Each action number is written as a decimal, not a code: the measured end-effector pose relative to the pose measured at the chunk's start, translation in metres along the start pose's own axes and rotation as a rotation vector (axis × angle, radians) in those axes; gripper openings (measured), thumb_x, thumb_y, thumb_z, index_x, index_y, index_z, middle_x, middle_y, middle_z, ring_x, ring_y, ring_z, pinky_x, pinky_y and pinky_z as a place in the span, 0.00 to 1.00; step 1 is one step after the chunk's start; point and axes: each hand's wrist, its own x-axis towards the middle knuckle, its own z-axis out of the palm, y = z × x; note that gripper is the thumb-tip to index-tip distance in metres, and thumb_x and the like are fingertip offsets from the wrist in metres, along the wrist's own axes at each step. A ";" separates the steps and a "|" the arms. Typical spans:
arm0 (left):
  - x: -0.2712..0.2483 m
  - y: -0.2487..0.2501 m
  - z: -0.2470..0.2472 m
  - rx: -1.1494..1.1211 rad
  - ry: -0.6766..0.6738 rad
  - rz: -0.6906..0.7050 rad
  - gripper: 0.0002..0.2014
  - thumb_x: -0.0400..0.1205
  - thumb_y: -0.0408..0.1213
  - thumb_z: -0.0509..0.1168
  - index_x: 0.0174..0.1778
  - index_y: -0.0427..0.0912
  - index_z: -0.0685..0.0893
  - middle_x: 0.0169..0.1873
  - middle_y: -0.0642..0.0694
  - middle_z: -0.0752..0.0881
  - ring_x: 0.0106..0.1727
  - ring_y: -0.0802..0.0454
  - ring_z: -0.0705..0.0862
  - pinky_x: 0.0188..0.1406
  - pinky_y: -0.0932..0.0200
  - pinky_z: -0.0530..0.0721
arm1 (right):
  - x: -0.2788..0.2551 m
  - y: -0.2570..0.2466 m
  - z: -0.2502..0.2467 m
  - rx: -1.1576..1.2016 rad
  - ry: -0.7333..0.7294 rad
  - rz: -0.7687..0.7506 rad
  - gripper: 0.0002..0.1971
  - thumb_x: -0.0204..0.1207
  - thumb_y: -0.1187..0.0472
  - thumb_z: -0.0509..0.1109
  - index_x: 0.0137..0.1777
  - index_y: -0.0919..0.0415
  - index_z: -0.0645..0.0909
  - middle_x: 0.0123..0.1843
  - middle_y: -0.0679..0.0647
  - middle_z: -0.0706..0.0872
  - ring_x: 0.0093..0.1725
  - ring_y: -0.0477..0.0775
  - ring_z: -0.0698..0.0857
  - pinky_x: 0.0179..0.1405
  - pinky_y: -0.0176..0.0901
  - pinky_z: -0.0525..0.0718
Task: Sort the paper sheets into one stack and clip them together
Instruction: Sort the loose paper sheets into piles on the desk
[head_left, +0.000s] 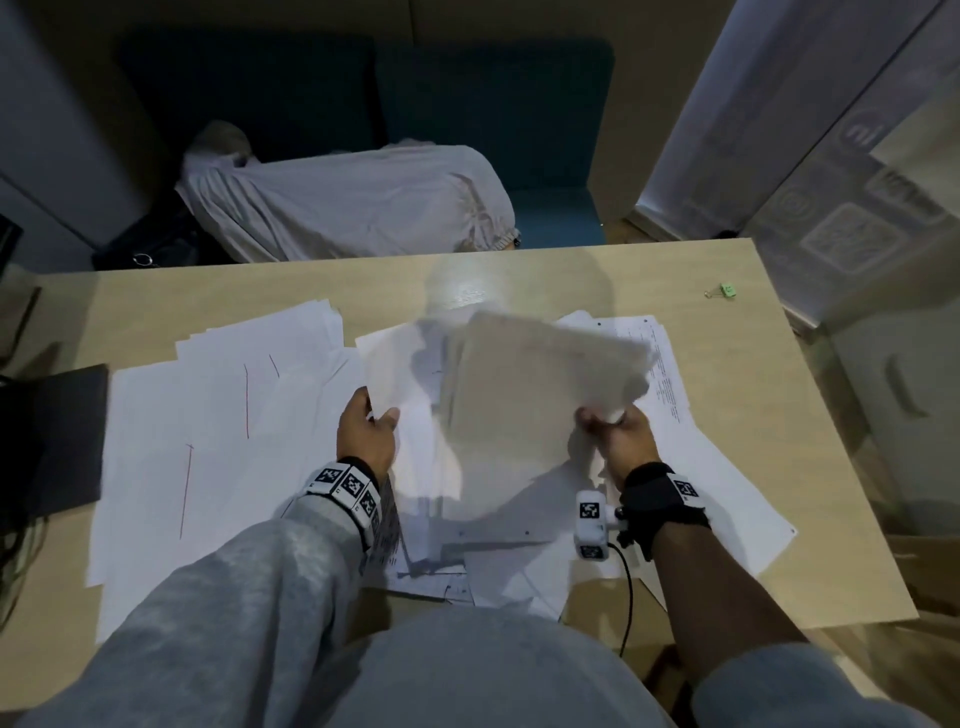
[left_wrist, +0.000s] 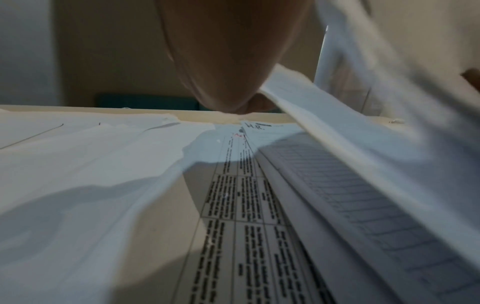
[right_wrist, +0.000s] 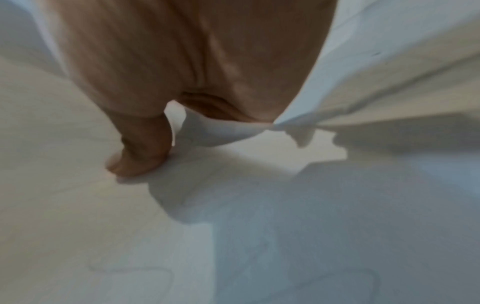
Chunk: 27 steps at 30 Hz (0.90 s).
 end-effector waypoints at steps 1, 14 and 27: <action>-0.002 0.001 -0.001 -0.018 -0.001 0.010 0.12 0.83 0.26 0.62 0.62 0.38 0.79 0.57 0.45 0.85 0.57 0.50 0.81 0.62 0.57 0.76 | 0.004 0.004 -0.003 0.017 0.064 0.000 0.11 0.74 0.66 0.74 0.56 0.63 0.82 0.50 0.61 0.88 0.51 0.62 0.86 0.45 0.45 0.84; -0.007 -0.004 0.011 0.311 -0.023 0.226 0.35 0.75 0.21 0.64 0.79 0.43 0.65 0.75 0.42 0.65 0.76 0.42 0.66 0.78 0.47 0.67 | 0.013 0.009 -0.103 0.516 0.307 0.147 0.20 0.83 0.65 0.64 0.74 0.63 0.73 0.66 0.59 0.84 0.58 0.57 0.86 0.51 0.53 0.88; -0.059 0.083 0.089 -0.131 -0.679 -0.140 0.38 0.75 0.68 0.58 0.79 0.52 0.66 0.77 0.49 0.71 0.77 0.43 0.70 0.76 0.44 0.68 | -0.006 0.009 -0.094 0.395 0.084 0.120 0.44 0.50 0.57 0.87 0.69 0.67 0.77 0.64 0.64 0.86 0.60 0.65 0.87 0.61 0.62 0.83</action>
